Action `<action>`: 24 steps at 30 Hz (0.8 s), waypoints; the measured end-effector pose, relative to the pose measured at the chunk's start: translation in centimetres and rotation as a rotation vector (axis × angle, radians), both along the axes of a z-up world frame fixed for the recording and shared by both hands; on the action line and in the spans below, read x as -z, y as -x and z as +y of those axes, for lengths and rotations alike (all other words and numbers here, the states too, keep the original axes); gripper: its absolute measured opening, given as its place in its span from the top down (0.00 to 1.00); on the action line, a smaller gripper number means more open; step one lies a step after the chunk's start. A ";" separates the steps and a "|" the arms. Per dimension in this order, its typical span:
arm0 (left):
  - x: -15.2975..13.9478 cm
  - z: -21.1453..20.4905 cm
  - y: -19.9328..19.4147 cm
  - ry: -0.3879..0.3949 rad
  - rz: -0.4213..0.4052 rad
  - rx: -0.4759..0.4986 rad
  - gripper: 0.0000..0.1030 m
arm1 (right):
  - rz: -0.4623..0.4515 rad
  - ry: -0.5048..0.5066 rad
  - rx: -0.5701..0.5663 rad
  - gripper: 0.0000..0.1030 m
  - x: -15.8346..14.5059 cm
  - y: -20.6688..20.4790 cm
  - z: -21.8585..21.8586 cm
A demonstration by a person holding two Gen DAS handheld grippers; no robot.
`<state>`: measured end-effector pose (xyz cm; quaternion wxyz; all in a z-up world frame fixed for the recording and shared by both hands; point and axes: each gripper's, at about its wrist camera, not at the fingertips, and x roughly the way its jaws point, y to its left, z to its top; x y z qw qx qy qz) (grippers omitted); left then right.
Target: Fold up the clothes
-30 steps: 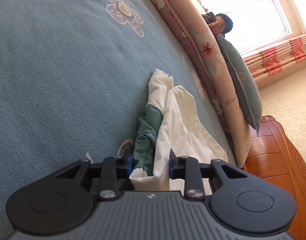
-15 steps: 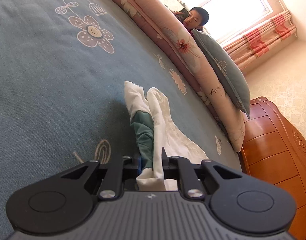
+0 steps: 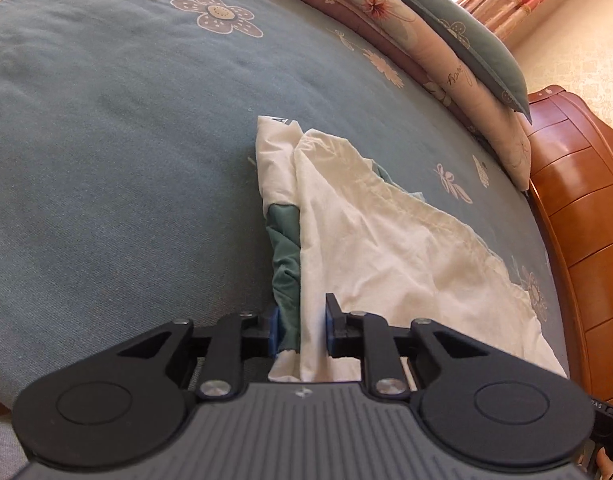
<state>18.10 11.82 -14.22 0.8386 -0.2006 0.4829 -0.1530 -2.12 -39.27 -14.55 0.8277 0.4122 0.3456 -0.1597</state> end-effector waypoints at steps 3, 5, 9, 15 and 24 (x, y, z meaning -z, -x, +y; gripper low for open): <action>-1.3 0.8 0.9 -0.068 -0.017 0.002 0.64 | 0.011 0.027 0.011 0.55 -0.4 1.3 -0.7; -2.8 1.4 1.6 -0.133 -0.070 0.004 0.58 | 0.017 0.080 0.011 0.51 -1.3 2.1 -1.1; -6.1 0.6 1.9 -0.247 -0.207 0.028 0.35 | -0.009 0.257 0.014 0.42 -4.7 1.8 -1.0; -5.4 -7.5 -1.7 -0.266 -0.333 0.188 0.34 | -0.114 0.298 -0.102 0.35 -6.6 -3.5 -0.3; 1.9 -14.7 -8.6 -0.389 -0.229 0.215 0.34 | 0.107 0.367 -0.237 0.35 2.1 -16.3 0.0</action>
